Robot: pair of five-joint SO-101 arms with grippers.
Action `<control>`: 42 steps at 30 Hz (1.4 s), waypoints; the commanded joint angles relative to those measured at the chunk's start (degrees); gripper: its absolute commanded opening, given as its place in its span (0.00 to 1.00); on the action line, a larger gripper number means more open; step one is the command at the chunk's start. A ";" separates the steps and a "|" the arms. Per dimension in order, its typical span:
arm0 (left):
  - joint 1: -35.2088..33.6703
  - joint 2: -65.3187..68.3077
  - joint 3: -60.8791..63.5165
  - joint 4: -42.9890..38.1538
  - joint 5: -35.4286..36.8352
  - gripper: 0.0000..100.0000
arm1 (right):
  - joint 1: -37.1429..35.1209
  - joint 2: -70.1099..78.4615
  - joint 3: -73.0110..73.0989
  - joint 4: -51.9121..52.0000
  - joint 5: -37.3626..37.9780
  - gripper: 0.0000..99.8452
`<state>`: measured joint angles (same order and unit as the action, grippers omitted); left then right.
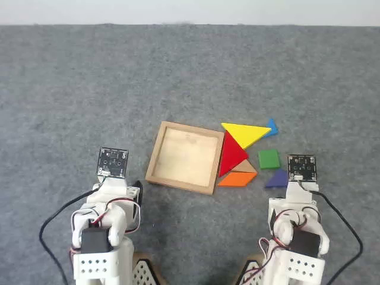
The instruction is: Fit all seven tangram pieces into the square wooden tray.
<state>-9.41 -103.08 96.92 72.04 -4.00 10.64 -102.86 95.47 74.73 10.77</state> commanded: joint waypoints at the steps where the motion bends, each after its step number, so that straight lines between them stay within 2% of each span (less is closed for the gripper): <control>1: 0.09 -1.58 -0.48 0.53 -0.35 0.15 | 0.22 -1.10 0.97 0.22 0.53 0.06; 33: 0.09 -1.58 -0.48 0.53 -0.35 0.15 | 0.04 -1.19 0.97 0.04 0.62 0.06; 39: 0.09 -1.58 -0.48 0.53 -0.35 0.15 | 0.75 -1.10 0.97 -5.05 0.62 0.06; 42: 0.09 -1.58 -0.48 0.53 -0.35 0.15 | 0.75 -1.10 0.62 -11.65 0.79 0.06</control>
<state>-9.41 -103.08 96.92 72.04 -4.00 10.64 -102.86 95.47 70.51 10.77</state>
